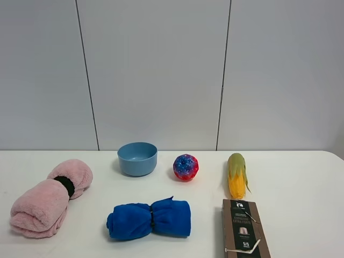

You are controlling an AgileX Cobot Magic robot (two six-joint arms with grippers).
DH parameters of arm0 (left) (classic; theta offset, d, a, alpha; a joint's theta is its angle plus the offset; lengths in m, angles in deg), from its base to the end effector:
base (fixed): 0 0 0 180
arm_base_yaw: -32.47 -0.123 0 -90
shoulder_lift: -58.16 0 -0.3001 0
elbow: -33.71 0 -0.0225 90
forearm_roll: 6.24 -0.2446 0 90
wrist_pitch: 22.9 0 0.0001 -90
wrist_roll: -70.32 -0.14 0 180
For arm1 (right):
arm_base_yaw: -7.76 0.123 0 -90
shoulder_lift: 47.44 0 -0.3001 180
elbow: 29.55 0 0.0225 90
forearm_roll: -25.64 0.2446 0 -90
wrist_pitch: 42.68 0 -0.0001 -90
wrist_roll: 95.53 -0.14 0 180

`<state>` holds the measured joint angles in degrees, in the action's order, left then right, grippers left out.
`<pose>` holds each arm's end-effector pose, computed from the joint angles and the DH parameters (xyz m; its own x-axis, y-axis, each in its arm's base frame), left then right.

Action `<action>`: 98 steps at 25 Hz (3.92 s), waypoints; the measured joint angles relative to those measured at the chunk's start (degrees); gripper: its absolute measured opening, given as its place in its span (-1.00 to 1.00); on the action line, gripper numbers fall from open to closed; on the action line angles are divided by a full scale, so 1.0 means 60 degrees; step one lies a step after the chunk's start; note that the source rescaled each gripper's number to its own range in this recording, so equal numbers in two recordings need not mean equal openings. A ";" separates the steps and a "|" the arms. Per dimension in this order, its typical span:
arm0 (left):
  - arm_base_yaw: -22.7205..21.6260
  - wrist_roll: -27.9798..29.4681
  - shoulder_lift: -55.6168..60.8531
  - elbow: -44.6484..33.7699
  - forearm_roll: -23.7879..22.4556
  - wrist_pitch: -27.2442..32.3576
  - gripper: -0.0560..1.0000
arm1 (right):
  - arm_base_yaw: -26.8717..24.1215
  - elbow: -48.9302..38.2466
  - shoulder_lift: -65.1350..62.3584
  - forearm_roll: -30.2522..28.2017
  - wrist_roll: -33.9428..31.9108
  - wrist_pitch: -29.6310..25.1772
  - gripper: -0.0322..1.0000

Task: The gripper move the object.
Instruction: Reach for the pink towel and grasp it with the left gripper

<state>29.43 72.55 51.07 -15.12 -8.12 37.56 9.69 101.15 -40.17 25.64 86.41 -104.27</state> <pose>0.0173 0.0049 0.2535 -0.4416 -0.0462 -0.8960 -0.0886 0.9960 -0.0077 0.0174 0.0006 0.2483 -0.4703 -0.0497 -0.8811 -0.0496 0.9983 -0.0298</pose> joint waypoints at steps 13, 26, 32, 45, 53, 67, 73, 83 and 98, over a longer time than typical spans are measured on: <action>0.0000 0.0000 0.0000 0.0000 0.0000 0.0000 1.00 | 0.0000 0.0000 0.0000 0.0000 0.0000 0.0000 1.00; 0.0000 0.0000 0.0000 0.0000 0.0000 0.0000 1.00 | 0.0000 0.0000 0.0000 0.0000 0.0000 0.0000 1.00; 0.0000 0.0000 0.0000 0.0000 0.0000 0.0000 1.00 | 0.0000 0.0000 0.0000 0.0000 0.0000 0.0000 1.00; 0.0000 0.0000 -0.1815 0.0521 0.0000 -0.0457 1.00 | 0.0000 0.0000 0.0000 0.0000 0.0000 0.0000 1.00; 0.0000 0.0000 -0.7002 0.2900 0.0469 -0.2742 1.00 | 0.0000 0.0000 0.0000 0.0000 0.0000 0.0000 1.00; 0.0140 -0.0563 -1.3587 0.5192 0.0851 -0.3519 1.00 | 0.0000 0.0000 0.0000 0.0000 0.0000 0.0000 1.00; 0.0755 -0.1035 -1.5053 0.5199 0.0860 -0.4267 1.00 | 0.0000 0.0000 0.0000 0.0000 0.0000 0.0000 1.00; 0.1988 -0.1422 -1.6866 0.5209 0.1662 -0.5452 1.00 | 0.0000 0.0000 0.0000 0.0000 0.0000 0.0000 1.00; 0.2043 -0.1491 -1.8383 0.5209 0.1887 -0.6088 1.00 | 0.0000 0.0000 0.0000 0.0000 0.0000 0.0000 1.00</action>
<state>41.69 63.60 -59.23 16.14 3.20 1.03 9.69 101.15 -40.17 25.64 86.41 -104.27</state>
